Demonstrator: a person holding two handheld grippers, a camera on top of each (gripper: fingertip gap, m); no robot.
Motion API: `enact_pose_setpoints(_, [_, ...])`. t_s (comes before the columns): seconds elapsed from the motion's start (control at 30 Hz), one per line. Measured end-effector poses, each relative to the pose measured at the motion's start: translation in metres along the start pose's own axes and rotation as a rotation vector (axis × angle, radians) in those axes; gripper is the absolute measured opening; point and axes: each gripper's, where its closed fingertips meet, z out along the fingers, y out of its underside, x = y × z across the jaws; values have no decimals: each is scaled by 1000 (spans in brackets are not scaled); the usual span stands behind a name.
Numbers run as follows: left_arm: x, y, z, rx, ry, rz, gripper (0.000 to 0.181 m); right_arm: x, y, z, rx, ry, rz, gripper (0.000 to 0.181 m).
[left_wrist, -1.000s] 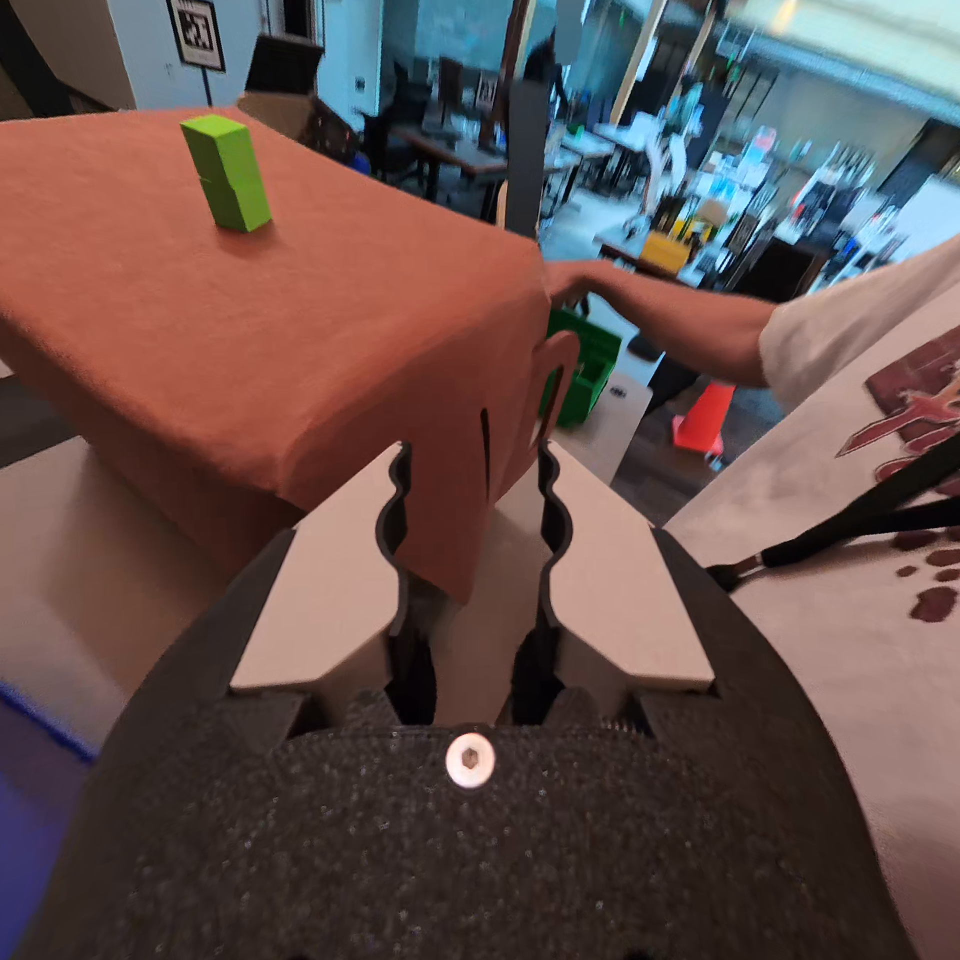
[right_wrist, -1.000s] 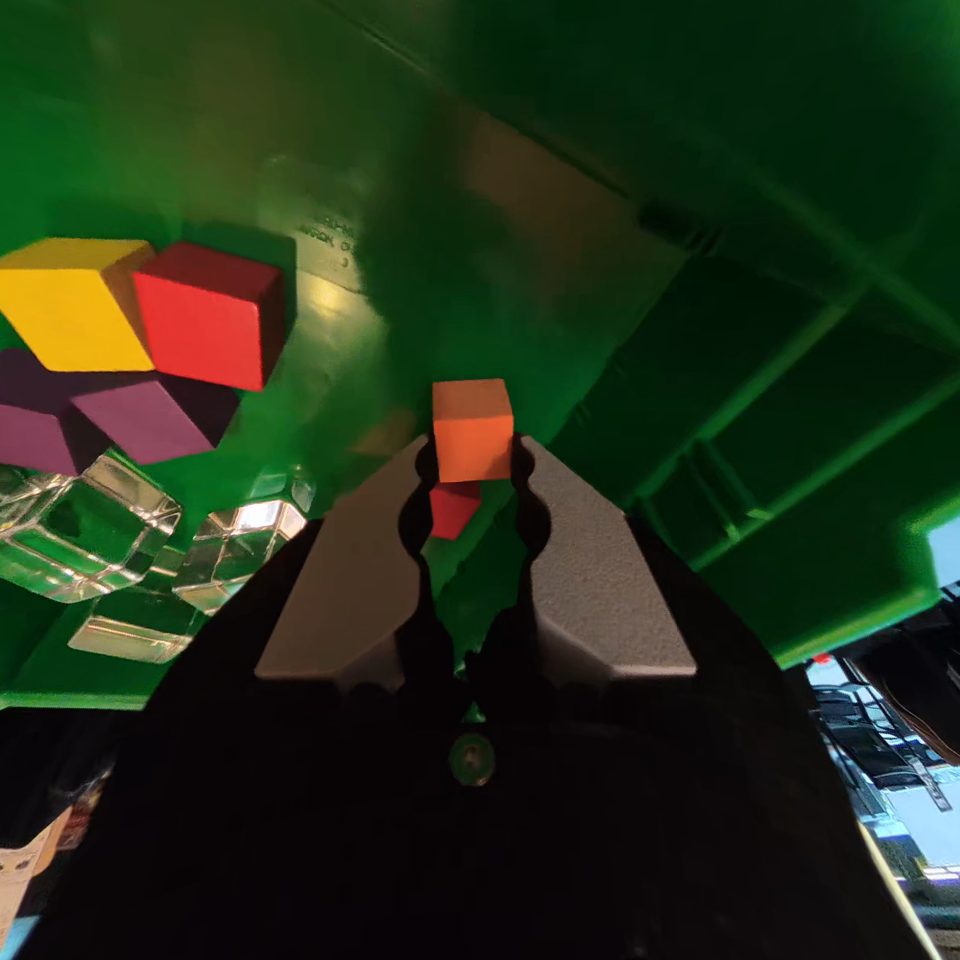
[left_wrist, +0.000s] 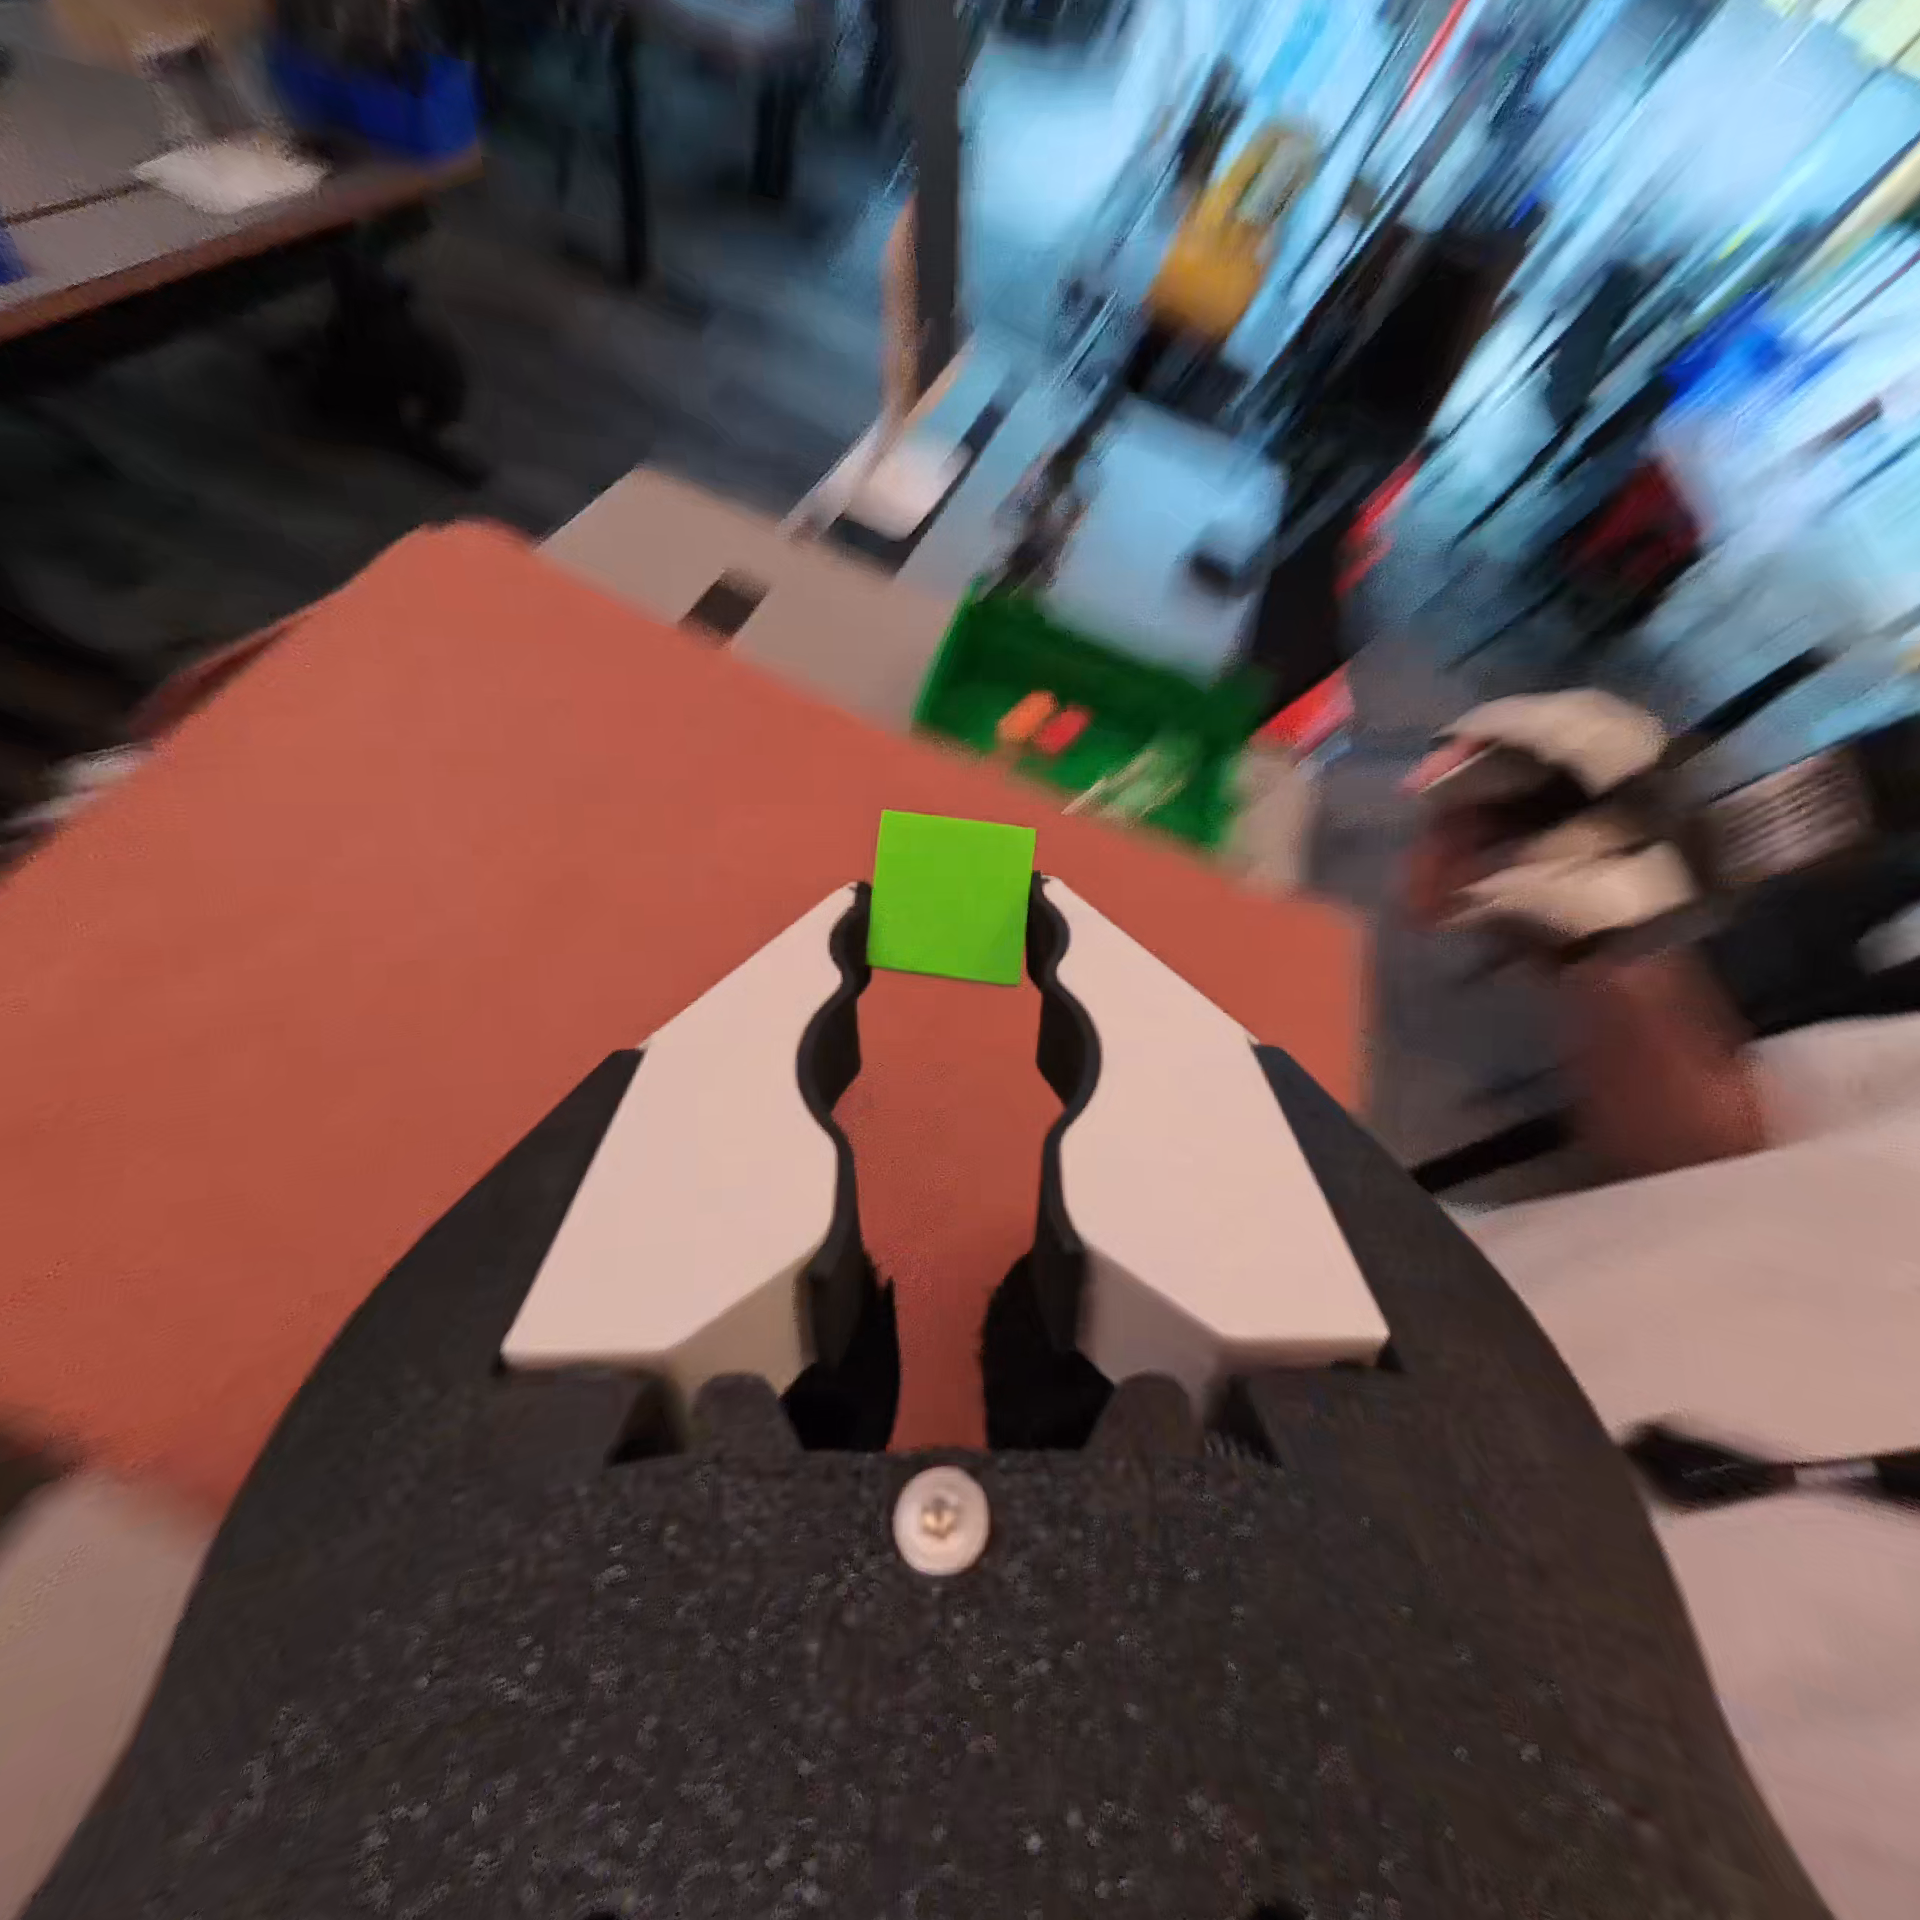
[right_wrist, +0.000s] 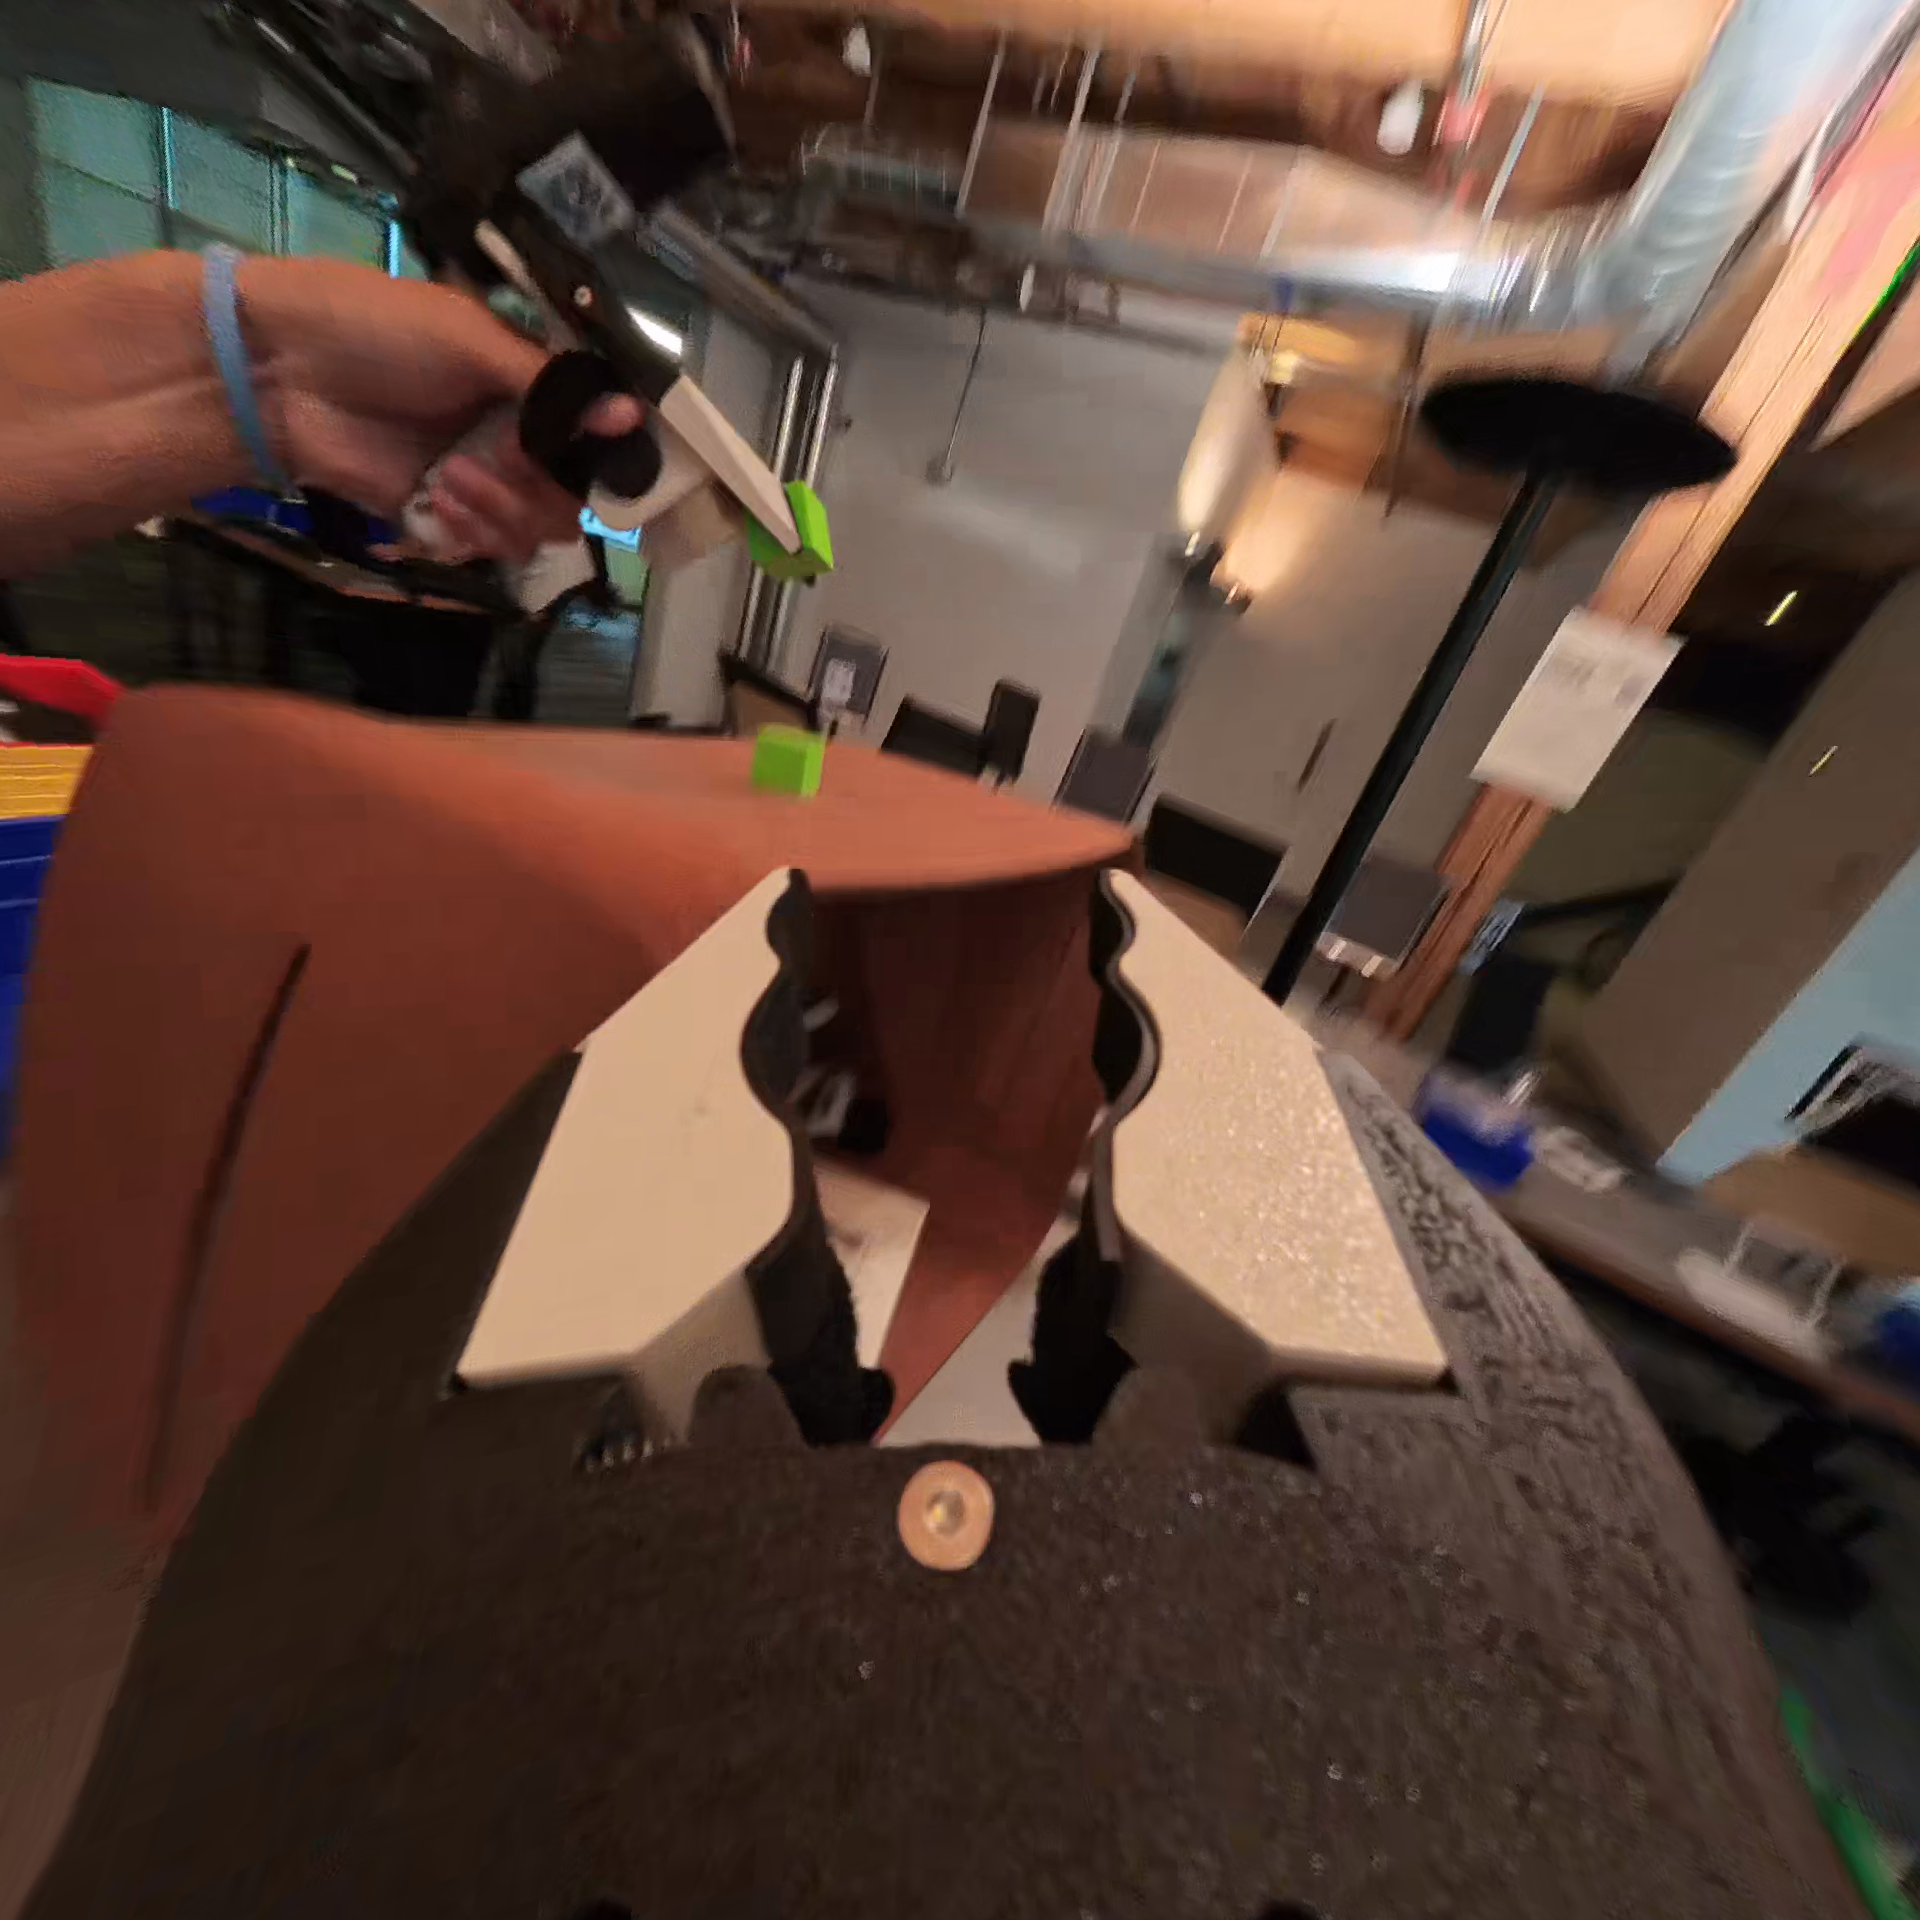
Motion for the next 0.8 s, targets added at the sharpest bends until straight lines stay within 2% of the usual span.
enact_pose_setpoints(0.07, [52, -26, -13, 210, 271, -216, 30, -8, -37, 21, 92, 4, -122, 43])
enact_pose_setpoints(0.1, [75, -30, -17, 257, 390, -299, 30, -17, -51, 33, 122, -17, -177, 39])
enact_pose_setpoints(0.13, [93, -29, -18, 277, 476, -357, 30, -29, -63, 46, 145, -56, -223, 41])
enact_pose_setpoints(0.2, [119, -19, -12, 278, 562, -413, 30, -49, -79, 67, 179, -122, -307, 51])
enact_pose_setpoints(0.27, [143, -8, -7, 257, 647, -438, 30, -62, -89, 82, 218, -150, -367, 52])
enact_pose_setpoints(0.33, [158, -2, -4, 262, 691, -459, 30, -76, -91, 92, 227, -187, -394, 47])
enact_pose_setpoints(0.4, [162, 5, -1, 268, 672, -442, 29, -78, -93, 93, 240, -144, -437, 26])
enact_pose_setpoints(0.47, [162, 11, -4, 278, 636, -389, 33, -79, -93, 89, 248, -146, -476, 26])
enact_pose_setpoints(0.5, [157, 15, -7, 291, 569, -347, 44, -76, -95, 84, 256, -142, -469, 26])
enact_pose_setpoints(0.53, [149, 17, -12, 322, 480, -303, 54, -68, -96, 78, 259, -134, -461, 26])
enact_pose_setpoints(0.57, [142, 20, -21, 364, 394, -257, 55, -54, -93, 73, 244, -120, -467, 26])
enact_pose_setpoints(0.67, [133, 40, -56, 468, 180, -148, 57, 28, -57, 60, 48, -43, -401, 26])
enact_pose_setpoints(0.73, [129, 67, -71, 481, 68, -114, 57, 101, -4, 47, -186, 9, -303, 26])
enact_pose_setpoints(0.8, [125, 97, -82, 477, -24, -123, 57, 178, 76, 24, -496, 91, -238, 27])
